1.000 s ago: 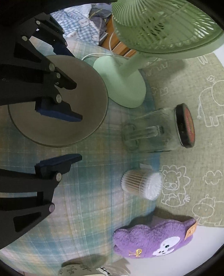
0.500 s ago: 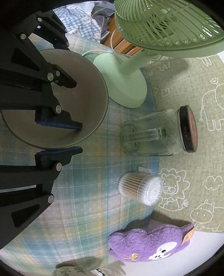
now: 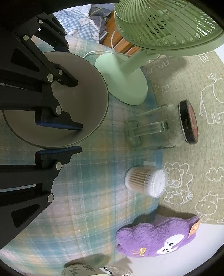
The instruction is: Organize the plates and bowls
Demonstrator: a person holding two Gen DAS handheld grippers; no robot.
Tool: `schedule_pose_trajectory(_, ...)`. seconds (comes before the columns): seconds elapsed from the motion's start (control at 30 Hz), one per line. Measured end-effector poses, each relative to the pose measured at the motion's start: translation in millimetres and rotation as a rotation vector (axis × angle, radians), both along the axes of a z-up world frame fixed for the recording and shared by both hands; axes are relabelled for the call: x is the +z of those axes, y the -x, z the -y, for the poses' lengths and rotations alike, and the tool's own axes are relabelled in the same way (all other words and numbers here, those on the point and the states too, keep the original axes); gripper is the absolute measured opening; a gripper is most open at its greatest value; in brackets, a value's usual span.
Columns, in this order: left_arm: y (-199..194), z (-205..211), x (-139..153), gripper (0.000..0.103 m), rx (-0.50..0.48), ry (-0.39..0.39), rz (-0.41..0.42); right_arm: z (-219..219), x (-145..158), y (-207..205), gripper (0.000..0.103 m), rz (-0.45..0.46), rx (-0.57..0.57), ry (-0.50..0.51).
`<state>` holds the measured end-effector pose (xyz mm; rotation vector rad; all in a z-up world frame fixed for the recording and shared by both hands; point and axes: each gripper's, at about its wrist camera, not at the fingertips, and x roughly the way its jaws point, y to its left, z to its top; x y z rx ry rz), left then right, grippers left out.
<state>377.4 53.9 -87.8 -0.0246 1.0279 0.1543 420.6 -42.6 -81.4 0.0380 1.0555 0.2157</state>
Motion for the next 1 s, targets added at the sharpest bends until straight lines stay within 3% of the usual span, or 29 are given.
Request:
schedule_pose_trajectory(0.37, 12, 6, 16, 0.027, 0.003, 0.004, 0.010, 2, 18, 18, 0.022, 0.014, -0.002, 0.009)
schedule_pose_trajectory(1.0, 55, 7, 79, 0.027, -0.015, 0.020, 0.096, 3, 91, 66, 0.023, 0.097, -0.023, 0.030)
